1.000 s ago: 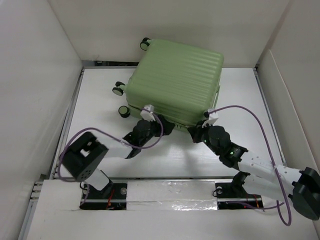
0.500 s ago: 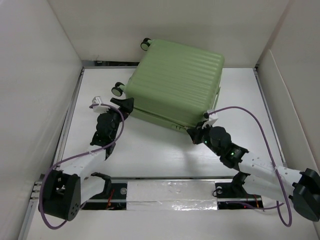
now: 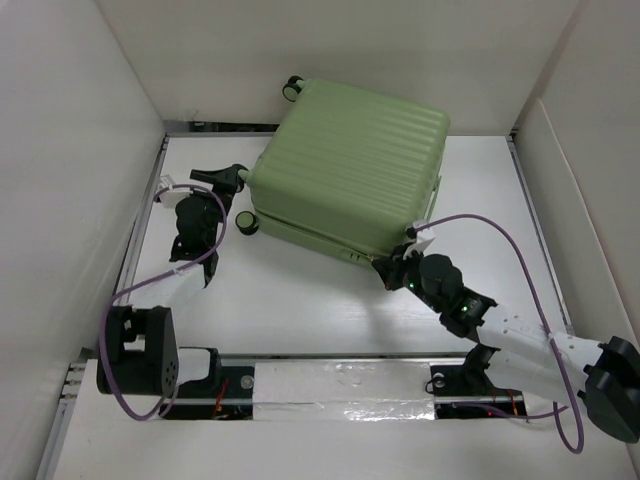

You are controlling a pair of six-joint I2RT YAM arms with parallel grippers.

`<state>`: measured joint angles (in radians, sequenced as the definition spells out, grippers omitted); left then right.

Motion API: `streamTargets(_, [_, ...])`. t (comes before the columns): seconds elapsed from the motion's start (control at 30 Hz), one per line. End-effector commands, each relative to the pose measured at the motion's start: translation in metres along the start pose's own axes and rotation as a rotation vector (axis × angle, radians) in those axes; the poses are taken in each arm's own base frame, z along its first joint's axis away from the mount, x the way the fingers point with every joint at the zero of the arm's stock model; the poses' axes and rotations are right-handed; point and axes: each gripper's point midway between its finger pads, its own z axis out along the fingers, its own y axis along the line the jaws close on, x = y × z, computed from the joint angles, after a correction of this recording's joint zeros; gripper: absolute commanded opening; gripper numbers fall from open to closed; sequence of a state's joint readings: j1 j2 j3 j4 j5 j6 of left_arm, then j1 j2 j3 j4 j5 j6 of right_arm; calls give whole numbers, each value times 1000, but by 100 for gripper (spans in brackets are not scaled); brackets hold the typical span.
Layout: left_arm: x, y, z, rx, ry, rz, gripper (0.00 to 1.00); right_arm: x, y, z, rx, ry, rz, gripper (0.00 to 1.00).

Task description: Pack the luggage

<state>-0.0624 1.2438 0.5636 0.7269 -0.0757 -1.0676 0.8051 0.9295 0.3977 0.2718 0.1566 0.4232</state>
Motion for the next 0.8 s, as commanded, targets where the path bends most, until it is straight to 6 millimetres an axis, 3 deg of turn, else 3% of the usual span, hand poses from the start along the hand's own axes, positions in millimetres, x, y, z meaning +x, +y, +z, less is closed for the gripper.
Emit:
streamTargets(0.0, [-12,-30,20,88,-5,-35,97,-12,40,-6,-191,-34,26,0])
streamTargets(0.03, [-14,-42,28,107,2,-40,97,-12,41,-6,-193,-33,26,0])
streamTargets(0.1, [-1,-33,40,83,48,-53,97,-11,41,-6,-194,-33,26,0])
streamTargets(0.23, [8,-36,56,110,86,-84,94,-14,38,-6,-185,-40,31,0])
streamTargets(0.37, [16,-38,63,153,112,-120,74,-16,38,-9,-189,-51,39,0])
streamTargets(0.47, [16,-44,63,201,107,-138,38,-19,35,-9,-187,-61,44,0])
streamTargets(0.5, [13,-48,61,224,98,-137,15,-21,33,-9,-180,-67,46,0])
streamTargets(0.53, [13,-47,59,228,94,-131,5,-23,33,-9,-183,-73,45,0])
streamTargets(0.57, [12,-48,56,236,85,-109,0,-26,31,-8,-174,-79,44,0])
streamTargets(0.6, [11,-58,50,264,77,-93,0,-27,31,-8,-175,-81,42,0])
streamTargets(0.67, [15,-56,39,264,65,-56,0,-27,33,-7,-192,-71,34,0])
streamTargets(0.7, [18,-67,29,297,65,-17,0,-28,34,-6,-194,-72,33,0])
streamTargets(0.77, [32,-58,15,288,83,14,0,-30,32,-5,-192,-73,25,0])
